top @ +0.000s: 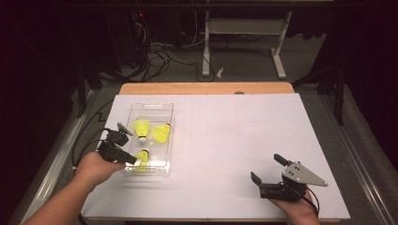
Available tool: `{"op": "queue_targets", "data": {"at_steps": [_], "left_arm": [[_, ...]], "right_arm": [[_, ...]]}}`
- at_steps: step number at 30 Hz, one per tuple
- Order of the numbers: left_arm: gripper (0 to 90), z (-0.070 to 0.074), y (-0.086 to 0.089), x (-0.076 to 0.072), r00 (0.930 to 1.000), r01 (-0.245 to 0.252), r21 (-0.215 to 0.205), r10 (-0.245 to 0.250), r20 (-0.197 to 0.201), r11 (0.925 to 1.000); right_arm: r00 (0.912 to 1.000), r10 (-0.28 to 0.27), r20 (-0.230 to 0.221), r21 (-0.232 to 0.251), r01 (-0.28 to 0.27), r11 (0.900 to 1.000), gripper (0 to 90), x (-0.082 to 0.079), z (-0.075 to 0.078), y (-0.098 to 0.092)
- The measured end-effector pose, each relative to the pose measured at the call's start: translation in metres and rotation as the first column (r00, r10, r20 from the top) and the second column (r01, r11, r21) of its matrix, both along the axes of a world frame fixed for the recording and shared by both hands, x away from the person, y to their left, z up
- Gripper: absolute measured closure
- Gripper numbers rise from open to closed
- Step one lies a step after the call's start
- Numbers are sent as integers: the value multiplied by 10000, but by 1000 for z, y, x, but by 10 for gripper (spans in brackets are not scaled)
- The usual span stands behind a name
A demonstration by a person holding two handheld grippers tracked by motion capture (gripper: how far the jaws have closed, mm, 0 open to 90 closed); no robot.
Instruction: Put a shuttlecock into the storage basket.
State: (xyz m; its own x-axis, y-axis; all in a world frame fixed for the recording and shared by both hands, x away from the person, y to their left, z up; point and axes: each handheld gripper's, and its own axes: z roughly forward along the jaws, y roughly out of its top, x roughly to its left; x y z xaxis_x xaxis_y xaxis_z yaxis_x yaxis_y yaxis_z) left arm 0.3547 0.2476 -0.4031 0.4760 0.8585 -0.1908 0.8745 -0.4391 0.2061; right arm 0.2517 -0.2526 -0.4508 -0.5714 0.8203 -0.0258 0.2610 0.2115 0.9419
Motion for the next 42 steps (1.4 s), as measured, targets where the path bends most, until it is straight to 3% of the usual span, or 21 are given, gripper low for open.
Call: {"op": "queue_targets", "data": {"at_steps": [5,13,19,31,42], "left_arm": [[572,4,0,0,9999,-10,-38,9,-166,10000],[512,15,0,0,9999,8,3,-8,-170,10000],[429,23,-6,1,10000,18,277,-18,5,9996],[334,35,-5,-3,9998,-16,332,10,189,9994],[270,36,-10,-1,9998,-74,182,70,212,9998]], "right_arm": [[10000,-42,-40,-21,42,10000,7,0,0,0],[10000,-32,11,-4,32,10000,7,-1,1,0],[10000,-25,41,-5,25,10000,7,-1,1,0],[10000,-30,69,-27,30,10000,7,-1,2,0],[10000,7,31,-84,-7,10000,7,-1,1,1]]}}
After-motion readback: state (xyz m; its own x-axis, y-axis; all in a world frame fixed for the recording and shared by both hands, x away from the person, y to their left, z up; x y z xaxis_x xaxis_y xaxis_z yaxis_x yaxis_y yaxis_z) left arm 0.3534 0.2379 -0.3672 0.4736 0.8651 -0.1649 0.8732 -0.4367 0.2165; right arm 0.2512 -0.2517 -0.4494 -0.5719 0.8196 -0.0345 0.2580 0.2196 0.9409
